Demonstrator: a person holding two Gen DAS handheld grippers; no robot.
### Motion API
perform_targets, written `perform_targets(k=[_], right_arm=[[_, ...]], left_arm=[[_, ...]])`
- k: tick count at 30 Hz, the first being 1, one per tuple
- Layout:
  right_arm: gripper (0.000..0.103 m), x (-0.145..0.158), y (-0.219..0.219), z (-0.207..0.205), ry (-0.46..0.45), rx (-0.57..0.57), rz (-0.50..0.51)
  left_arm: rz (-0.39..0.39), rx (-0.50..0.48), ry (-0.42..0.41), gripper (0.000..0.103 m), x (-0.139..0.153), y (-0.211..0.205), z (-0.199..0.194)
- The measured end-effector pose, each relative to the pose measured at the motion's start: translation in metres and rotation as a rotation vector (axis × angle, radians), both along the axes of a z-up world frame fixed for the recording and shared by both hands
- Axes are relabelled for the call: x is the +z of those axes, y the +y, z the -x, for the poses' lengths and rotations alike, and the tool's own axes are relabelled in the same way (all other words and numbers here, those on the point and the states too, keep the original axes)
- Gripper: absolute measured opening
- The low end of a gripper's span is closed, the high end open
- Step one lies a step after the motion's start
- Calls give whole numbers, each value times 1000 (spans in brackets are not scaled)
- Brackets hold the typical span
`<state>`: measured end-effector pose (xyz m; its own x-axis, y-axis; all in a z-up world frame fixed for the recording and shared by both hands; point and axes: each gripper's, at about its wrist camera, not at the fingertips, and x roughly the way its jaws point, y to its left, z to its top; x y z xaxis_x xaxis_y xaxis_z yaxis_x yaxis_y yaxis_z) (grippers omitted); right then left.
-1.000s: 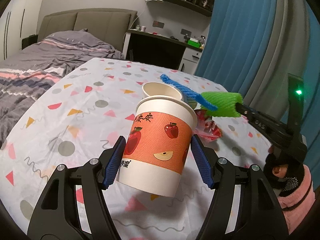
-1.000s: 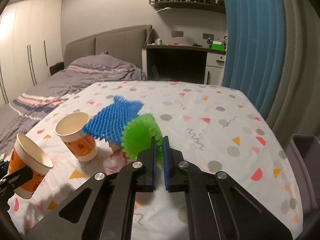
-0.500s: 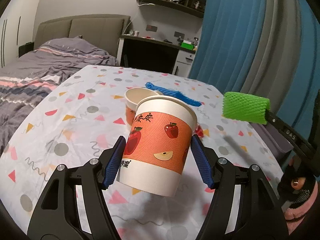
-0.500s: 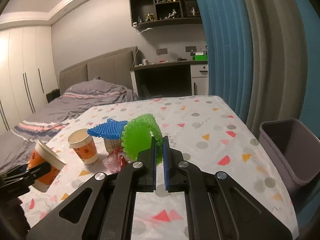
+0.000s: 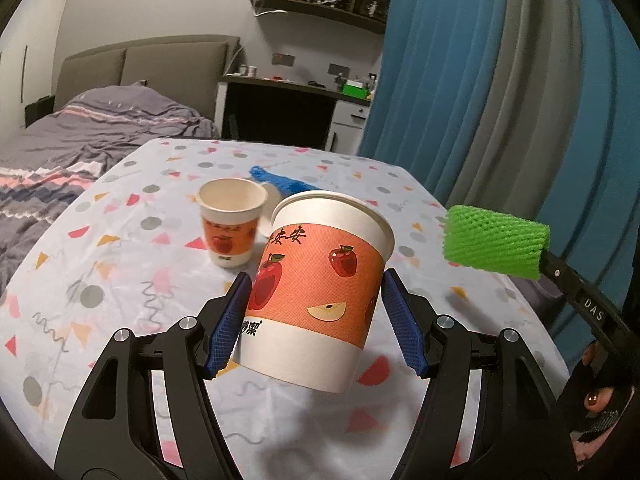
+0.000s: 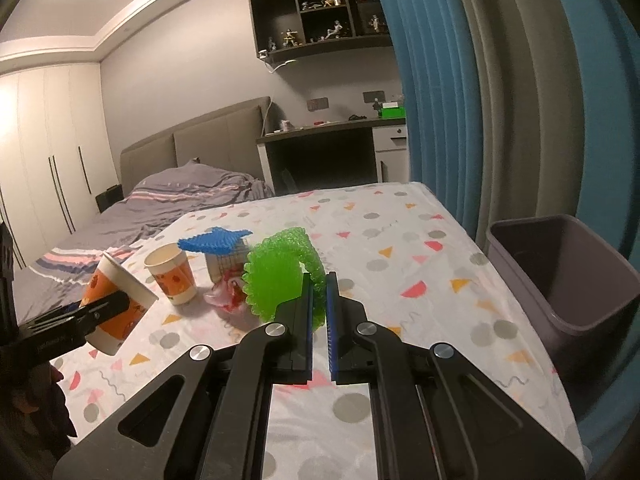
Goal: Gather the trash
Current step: 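Carry the cup and green sleeve to the grey bin and release them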
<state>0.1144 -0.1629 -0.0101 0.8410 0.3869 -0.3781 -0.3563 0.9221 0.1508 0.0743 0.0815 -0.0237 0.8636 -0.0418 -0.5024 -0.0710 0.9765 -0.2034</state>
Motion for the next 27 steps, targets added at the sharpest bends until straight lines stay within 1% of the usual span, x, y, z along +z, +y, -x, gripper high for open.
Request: perform_targets(k=[6, 12, 15, 23, 27], right_arm=[[7, 1, -20, 6, -12, -30, -11], [7, -1, -46, 6, -17, -74, -32], [7, 0, -57, 6, -22, -93, -44], [7, 8, -92, 3, -49, -174, -65], [7, 10, -113, 0, -64, -226, -65]], left_arm=[[-7, -70, 1, 66, 1, -30, -14], [-21, -143, -22, 66, 9, -59, -28], [-15, -182, -31, 66, 12, -74, -36], [-7, -296, -45, 66, 18, -116, -66], [-1, -375, -43, 66, 20, -145, -86]])
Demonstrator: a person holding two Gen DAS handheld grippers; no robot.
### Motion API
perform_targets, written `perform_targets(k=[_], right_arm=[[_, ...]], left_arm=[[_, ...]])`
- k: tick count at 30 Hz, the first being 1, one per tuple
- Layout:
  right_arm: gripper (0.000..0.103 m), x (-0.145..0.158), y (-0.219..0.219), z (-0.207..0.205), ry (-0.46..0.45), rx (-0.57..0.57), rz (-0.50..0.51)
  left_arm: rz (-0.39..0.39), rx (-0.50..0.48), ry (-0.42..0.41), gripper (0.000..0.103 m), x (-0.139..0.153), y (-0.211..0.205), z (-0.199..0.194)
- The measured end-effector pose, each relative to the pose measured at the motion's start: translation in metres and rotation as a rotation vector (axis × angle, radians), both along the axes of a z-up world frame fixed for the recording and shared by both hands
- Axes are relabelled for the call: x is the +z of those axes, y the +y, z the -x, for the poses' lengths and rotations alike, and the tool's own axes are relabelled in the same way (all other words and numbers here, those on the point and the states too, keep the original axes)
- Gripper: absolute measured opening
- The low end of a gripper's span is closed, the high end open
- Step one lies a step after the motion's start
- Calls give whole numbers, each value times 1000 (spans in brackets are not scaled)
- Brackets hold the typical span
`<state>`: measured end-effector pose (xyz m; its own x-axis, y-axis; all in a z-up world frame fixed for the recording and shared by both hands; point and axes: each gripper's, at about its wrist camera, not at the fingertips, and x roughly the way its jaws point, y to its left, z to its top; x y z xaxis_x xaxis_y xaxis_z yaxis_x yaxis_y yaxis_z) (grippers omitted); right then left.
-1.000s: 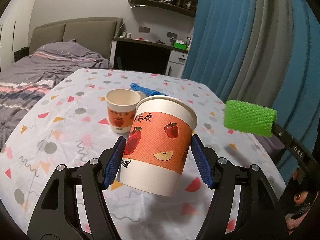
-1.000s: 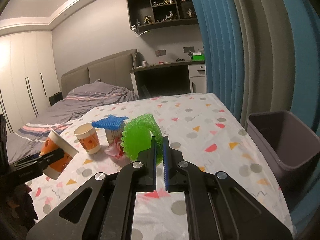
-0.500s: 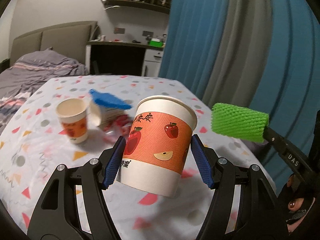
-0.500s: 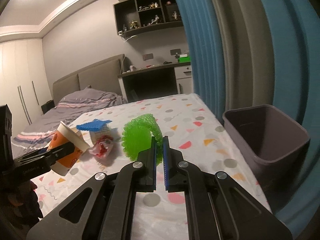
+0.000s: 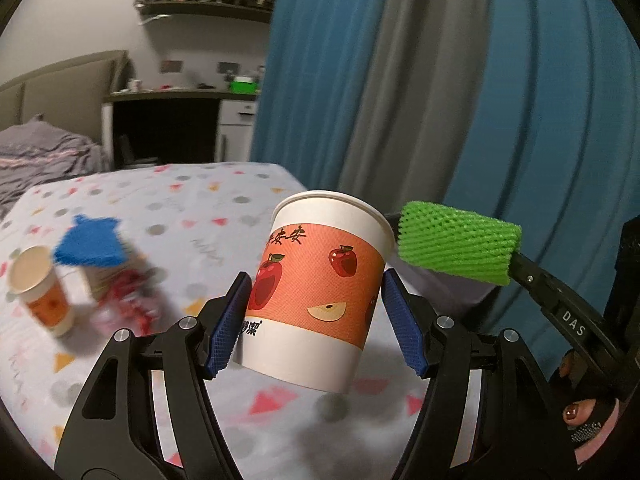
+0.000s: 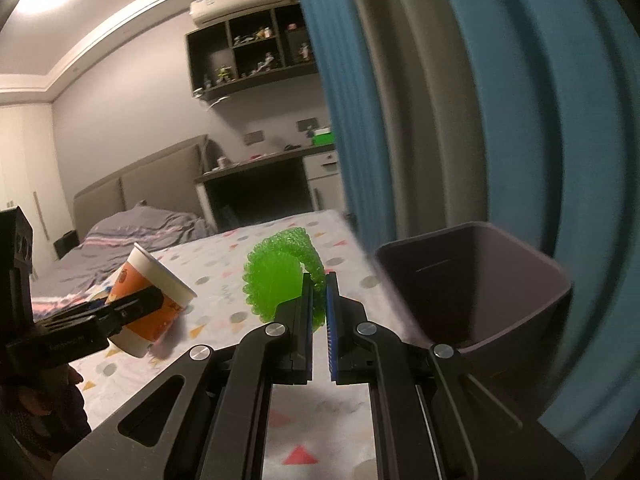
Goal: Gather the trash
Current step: 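Carry the cup and green sleeve to the grey bin and release them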
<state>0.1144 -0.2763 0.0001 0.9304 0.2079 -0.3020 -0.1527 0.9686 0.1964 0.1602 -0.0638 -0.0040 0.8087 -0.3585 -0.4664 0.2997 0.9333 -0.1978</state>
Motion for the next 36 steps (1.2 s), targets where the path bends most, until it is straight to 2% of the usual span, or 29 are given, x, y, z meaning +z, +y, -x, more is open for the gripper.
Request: perform_targets(k=[6, 13, 16, 23, 28, 36], right_arm=[[7, 3, -45, -14, -15, -116, -11], [7, -12, -88, -40, 41, -217, -8], [7, -22, -96, -48, 73, -233, -8], [7, -40, -103, -64, 136, -239, -3], [7, -47, -111, -68, 156, -248, -14], [7, -52, -117, -73, 181, -262, -22]], left_arm=[[14, -97, 5, 66, 1, -44, -30], [40, -212, -2, 66, 3, -99, -66], [61, -246, 17, 66, -1, -116, -83], [52, -294, 78, 66, -21, -152, -110], [43, -318, 95, 66, -28, -167, -113], [73, -353, 142, 66, -37, -186, -123]])
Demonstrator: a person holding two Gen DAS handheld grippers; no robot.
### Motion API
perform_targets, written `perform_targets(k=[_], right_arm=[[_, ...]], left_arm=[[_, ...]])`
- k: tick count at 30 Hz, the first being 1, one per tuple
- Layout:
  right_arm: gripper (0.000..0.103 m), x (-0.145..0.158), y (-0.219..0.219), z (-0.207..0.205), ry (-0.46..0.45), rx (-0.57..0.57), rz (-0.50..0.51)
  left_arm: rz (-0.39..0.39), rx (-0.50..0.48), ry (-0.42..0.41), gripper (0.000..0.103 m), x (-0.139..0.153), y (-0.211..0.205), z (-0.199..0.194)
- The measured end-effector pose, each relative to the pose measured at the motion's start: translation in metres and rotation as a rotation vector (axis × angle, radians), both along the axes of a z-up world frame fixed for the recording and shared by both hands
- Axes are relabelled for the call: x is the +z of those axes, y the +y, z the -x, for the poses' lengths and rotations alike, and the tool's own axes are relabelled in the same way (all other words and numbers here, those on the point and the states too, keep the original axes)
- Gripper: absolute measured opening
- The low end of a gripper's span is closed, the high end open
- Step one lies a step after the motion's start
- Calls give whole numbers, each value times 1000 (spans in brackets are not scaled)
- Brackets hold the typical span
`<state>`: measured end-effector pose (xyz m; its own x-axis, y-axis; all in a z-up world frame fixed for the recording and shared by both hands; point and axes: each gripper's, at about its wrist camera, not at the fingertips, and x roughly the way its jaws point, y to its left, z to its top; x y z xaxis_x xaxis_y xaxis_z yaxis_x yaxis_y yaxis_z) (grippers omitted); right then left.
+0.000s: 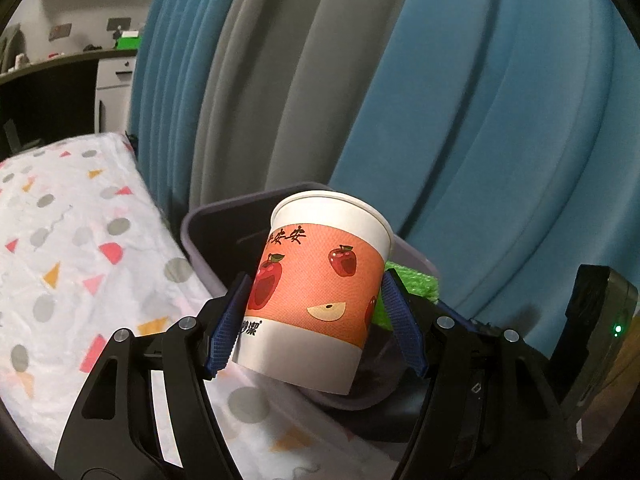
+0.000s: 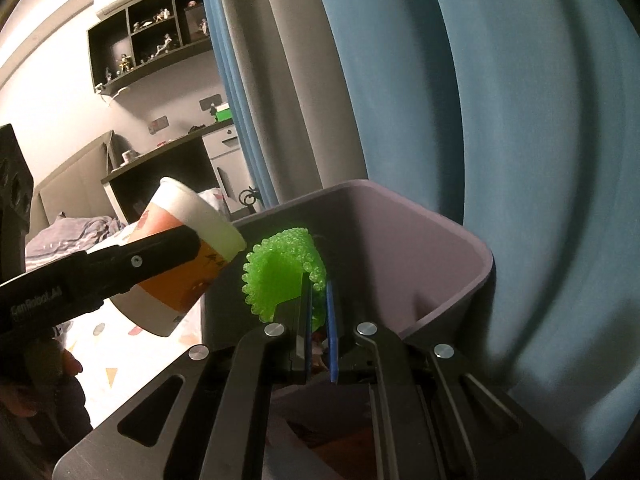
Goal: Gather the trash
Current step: 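Carry the cup and green sleeve to the grey bin and release them, then move both open grippers back toward the remaining trash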
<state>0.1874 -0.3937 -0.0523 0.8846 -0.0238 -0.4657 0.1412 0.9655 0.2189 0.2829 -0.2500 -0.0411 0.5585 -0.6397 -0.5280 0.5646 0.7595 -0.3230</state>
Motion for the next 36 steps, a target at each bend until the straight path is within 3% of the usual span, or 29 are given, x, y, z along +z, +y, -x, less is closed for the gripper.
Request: perform_targets(k=[9, 12, 13, 23, 28, 31, 36], right_arm=[[8, -6, -4, -4, 31, -18, -10], [23, -4, -2, -5, 41, -17, 6], [34, -4, -2, -6, 43, -16, 8], [51, -1, -7, 10, 32, -40, 12], [53, 8, -14, 23, 3, -67, -3], [60, 13, -16, 29, -13, -74, -7], [71, 20, -11, 38, -41, -67, -25]], left_arm=[[43, -16, 89, 66, -15, -12, -15], [59, -22, 112, 67, -19, -14, -20], [56, -22, 113, 67, -19, -15, -19], [37, -14, 149, 68, -28, -21, -24], [20, 11, 146, 85, -28, -18, -20], [21, 59, 118, 92, -21, -3, -13], [-8, 193, 47, 97, -9, 35, 11]])
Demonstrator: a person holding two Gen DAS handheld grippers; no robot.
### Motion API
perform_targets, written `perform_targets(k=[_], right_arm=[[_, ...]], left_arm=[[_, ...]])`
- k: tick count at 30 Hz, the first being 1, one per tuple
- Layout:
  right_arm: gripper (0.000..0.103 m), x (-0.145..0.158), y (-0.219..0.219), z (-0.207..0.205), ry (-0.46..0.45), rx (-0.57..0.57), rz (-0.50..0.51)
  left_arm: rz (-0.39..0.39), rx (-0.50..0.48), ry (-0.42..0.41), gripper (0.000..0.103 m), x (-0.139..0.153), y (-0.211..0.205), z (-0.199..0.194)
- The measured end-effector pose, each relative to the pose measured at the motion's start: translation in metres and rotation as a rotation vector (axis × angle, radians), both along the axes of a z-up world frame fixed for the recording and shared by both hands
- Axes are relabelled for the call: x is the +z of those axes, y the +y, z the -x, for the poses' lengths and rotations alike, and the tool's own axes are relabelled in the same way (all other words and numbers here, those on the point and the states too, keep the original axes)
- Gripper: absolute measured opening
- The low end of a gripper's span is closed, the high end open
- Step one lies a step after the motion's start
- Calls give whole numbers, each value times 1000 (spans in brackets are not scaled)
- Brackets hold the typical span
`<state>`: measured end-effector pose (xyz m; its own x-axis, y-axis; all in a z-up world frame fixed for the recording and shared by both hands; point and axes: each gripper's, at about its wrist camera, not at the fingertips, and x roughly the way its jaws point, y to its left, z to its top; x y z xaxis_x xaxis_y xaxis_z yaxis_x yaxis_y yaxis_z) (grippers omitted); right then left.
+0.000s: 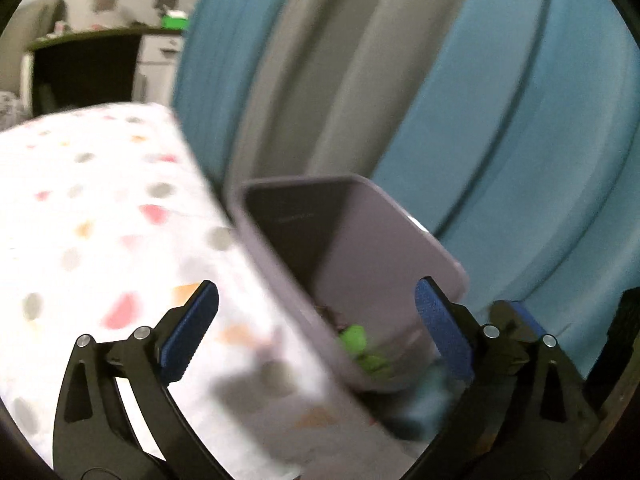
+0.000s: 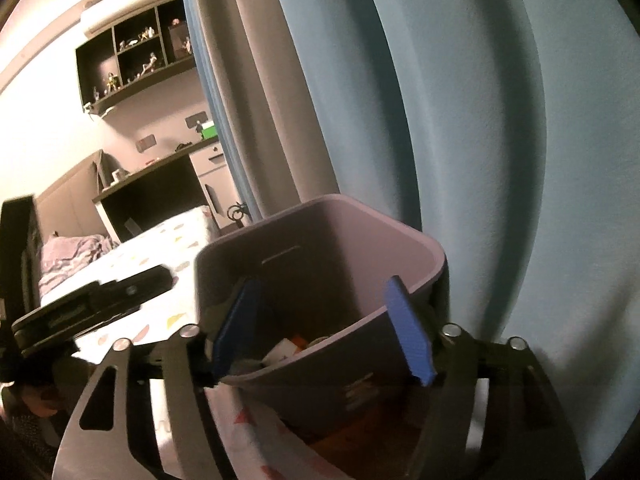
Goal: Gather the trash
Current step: 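Move both open grippers back toward the remaining trash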
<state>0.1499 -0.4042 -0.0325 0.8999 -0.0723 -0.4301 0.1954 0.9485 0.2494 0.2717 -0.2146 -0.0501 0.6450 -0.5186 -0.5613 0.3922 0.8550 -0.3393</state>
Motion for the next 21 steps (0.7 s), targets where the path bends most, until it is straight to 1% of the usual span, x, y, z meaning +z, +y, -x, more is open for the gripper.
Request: perform_targets(k=[2, 7, 9, 13, 15, 17, 21], right_arm=[[75, 2, 4, 2, -9, 9, -9], [79, 10, 22, 7, -24, 46, -10], [80, 12, 30, 10, -32, 61, -12], [80, 18, 56, 16, -43, 116, -6], [80, 19, 68, 17, -44, 139, 0], [80, 20, 85, 18, -45, 177, 1], [80, 23, 118, 17, -40, 242, 15]], left_arm=[[-47, 70, -31, 97, 5, 20, 14], [-107, 183, -99, 97, 14, 68, 50], [-127, 230, -112, 97, 15, 87, 63], [-150, 335, -115, 97, 17, 134, 84], [-148, 390, -109, 97, 18, 160, 93], [-150, 425, -100, 97, 17, 175, 99], [-177, 525, -91, 97, 13, 219, 117]])
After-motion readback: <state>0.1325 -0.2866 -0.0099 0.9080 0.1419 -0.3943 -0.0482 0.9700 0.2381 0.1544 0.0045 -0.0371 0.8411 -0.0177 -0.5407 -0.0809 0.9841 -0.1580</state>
